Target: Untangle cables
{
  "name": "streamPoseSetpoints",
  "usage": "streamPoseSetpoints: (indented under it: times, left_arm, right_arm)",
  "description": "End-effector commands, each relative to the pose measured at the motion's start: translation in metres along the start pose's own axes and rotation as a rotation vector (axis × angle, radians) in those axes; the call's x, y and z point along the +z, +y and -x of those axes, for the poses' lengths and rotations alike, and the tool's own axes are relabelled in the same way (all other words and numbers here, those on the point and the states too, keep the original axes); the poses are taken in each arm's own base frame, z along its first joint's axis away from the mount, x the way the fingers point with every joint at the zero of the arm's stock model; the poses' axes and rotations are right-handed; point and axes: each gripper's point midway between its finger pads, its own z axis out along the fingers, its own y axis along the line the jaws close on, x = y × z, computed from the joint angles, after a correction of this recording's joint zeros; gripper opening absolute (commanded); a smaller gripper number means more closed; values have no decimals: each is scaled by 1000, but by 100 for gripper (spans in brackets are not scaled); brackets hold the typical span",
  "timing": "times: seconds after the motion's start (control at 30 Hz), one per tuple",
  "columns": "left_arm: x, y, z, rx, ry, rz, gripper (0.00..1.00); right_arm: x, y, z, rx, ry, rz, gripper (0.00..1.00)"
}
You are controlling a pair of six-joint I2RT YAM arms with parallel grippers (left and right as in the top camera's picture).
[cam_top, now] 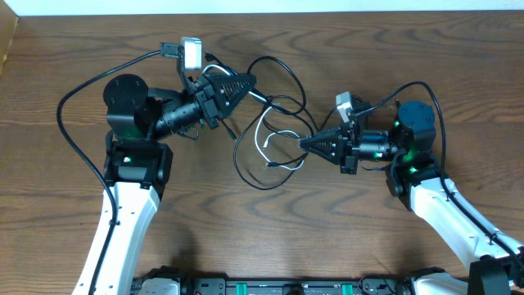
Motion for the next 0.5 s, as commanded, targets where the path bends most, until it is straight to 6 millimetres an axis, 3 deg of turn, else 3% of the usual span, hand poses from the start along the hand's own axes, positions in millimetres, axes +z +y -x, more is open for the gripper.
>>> streamPoseSetpoints:
  times: [0.0,0.3,0.47]
  left_arm:
    - [-2,-19,-7,81,62,-91,8]
    - [-14,-52,-40,240,228,-321,7]
    - [-21,-62,-50,256,279,-394,8]
  right_arm:
    - [-2,-7,12,4,-44,-58,1]
    - [-20,18,76,-39,-249,-25,1]
    - [-24,24,90,-45,-317,-25,1]
